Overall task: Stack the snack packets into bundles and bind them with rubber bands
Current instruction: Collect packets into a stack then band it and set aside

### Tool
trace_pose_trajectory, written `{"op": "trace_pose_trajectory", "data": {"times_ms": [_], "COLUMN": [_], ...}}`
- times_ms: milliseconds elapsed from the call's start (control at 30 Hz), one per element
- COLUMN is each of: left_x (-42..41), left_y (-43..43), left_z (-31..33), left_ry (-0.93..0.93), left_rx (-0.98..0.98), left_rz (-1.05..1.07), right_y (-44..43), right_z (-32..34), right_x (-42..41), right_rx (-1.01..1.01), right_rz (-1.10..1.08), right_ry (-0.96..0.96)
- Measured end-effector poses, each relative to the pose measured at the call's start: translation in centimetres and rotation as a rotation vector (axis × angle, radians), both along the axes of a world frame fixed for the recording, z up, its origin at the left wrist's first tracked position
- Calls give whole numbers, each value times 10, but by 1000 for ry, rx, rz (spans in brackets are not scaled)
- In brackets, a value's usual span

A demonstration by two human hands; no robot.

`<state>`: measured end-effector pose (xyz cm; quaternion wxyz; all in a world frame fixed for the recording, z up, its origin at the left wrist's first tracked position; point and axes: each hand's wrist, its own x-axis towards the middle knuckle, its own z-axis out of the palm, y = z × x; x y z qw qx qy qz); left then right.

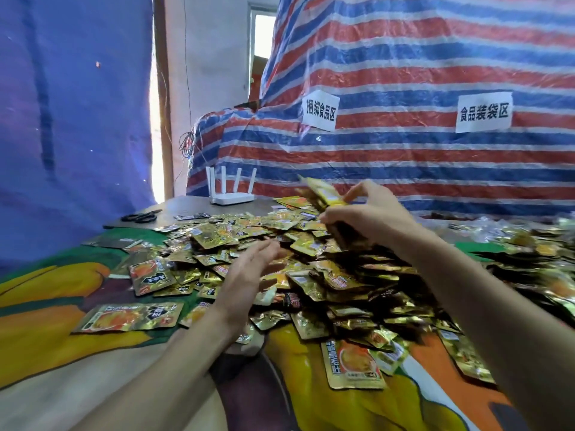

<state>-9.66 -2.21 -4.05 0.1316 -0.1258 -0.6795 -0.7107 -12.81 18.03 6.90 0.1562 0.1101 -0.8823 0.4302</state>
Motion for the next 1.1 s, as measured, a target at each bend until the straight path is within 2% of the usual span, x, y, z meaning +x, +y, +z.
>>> {"op": "trace_pose_trajectory", "data": {"times_ms": [133, 200, 300, 367, 500, 567, 667, 733, 833, 900, 1000, 1100], "left_x": [1, 3, 0, -4, -9, -11, -14, -19, -29, -37, -53, -74], "left_y": [4, 6, 5, 2, -7, -14, -25, -35, -53, -68, -96, -118], "left_z": [-6, -12, -16, -17, -18, -15, -6, 0, 6, 8, 12, 11], "left_ry": [92, 143, 180, 191, 173, 193, 230, 201, 138, 143, 86, -109], "left_rx": [-235, -366, -420, -413, -419, -450, -403, -411, -651, -849, -1041, -1361], "left_rz": [51, 81, 124, 154, 265, 315, 426, 527, 561, 558, 615, 643], "right_y": [33, 42, 46, 45, 40, 35, 15, -8, -48, -71, -97, -112], "right_z": [14, 6, -19, -30, -33, -32, -32, -32, -42, -53, -69, -78], "right_x": [-40, -56, -72, -78, -77, -68, -49, -34, -21, -19, -28, -45], "right_rx": [143, 254, 497, 611, 620, 577, 467, 413, 422, 446, 525, 682], "right_rz": [-321, -449, -548, -600, -658, -678, -502, -265, 102, 229, 238, 149], "right_ry": [60, 20, -149, -163, -83, 74, 461, 556, 413, 345, 244, 40]}}
